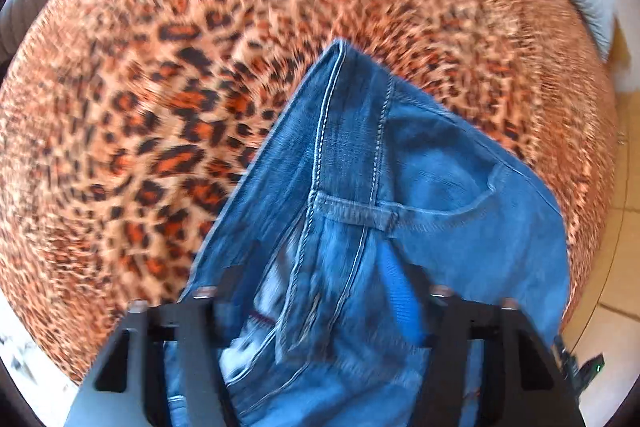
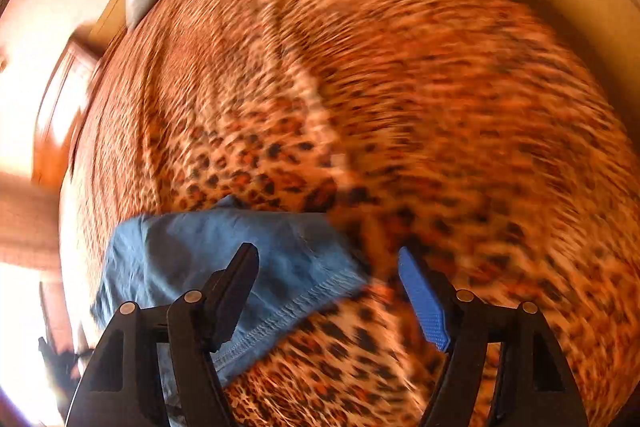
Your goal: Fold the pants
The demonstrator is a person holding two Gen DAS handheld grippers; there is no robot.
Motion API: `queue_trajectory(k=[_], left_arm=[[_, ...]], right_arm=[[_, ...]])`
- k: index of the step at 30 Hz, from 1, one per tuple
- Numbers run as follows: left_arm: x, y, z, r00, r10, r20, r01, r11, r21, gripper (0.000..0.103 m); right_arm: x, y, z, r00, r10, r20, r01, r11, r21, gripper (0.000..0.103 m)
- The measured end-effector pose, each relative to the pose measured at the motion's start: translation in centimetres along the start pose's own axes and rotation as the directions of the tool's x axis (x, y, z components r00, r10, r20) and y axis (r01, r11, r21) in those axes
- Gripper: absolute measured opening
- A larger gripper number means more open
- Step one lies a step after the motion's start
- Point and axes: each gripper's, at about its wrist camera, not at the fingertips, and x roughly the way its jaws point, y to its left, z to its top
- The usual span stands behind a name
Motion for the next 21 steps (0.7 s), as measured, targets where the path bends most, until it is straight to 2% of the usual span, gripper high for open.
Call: queue_trajectory(k=[1,2,4,5,6,8,10,11,12,14,16,19,21], left_arm=[[1.2,-0.4,0.2,0.999,0.003,-0.039,-0.003,1.0,0.007,0.03],[2.3,-0.7,0.3,0.997,0.005,-0.072,-0.003,1.0,0.019,0.03],[3.6,-0.9,0.1,0.997,0.011,-0.074,-0.006,0.998,0.06,0.03],[4.1,-0.8,0.3,0.998,0.018,-0.063,-0.013,0.997,0.078,0.031],[4.2,-0.9,0.0,0.998,0.037,-0.052,-0.031,0.994,0.104,0.031],[4.7,-1.3,0.0,0.997,0.04,-0.058,-0.031,0.989,0.148,0.031],[4.5,-1.8,-0.1,0.997,0.049,-0.056,-0.039,0.986,0.162,0.032],[4.3,-1.9,0.3,0.997,0.047,-0.053,-0.037,0.986,0.162,0.032],[4.2,-2.1,0.6,0.998,0.042,-0.049,-0.033,0.986,0.162,0.033],[4.2,-2.7,1.2,0.998,0.05,-0.035,-0.044,0.987,0.153,0.035],[4.5,-2.8,2.3,0.998,0.048,-0.034,-0.043,0.991,0.128,0.037],[4.4,-3.4,3.0,0.998,0.044,-0.041,-0.039,0.993,0.115,0.037],[4.6,-3.5,3.8,0.998,0.054,-0.026,-0.05,0.991,0.122,0.042]], right_arm=[[-0.1,0.9,0.0,1.0,0.001,0.001,-0.001,0.998,-0.057,0.032],[-0.4,2.5,-0.4,1.0,0.022,-0.001,-0.022,0.989,-0.144,0.015],[-2.0,4.7,-2.9,0.995,0.094,-0.018,-0.095,0.959,-0.268,0.015],[-2.4,5.4,-4.4,0.992,0.108,-0.06,-0.121,0.942,-0.314,0.015],[-2.0,5.7,-6.1,0.989,0.088,-0.123,-0.127,0.926,-0.356,0.019],[-1.0,5.5,-9.3,0.974,-0.04,-0.225,-0.064,0.898,-0.436,0.025],[-1.7,4.4,-9.9,0.971,-0.048,-0.234,-0.061,0.898,-0.437,0.027],[-2.8,3.9,-8.9,0.98,-0.026,-0.196,-0.059,0.907,-0.416,0.041],[-3.4,3.6,-7.8,0.986,0.001,-0.168,-0.068,0.917,-0.393,0.066],[-4.3,2.9,-4.7,0.994,0.075,-0.08,-0.096,0.945,-0.313,0.085],[-3.3,2.7,-2.1,0.996,0.082,-0.036,-0.088,0.963,-0.254,0.085],[0.2,2.5,1.2,0.997,0.078,-0.027,-0.081,0.988,-0.133,0.08],[2.1,3.8,1.3,0.997,0.066,-0.036,-0.071,0.986,-0.152,0.067]])
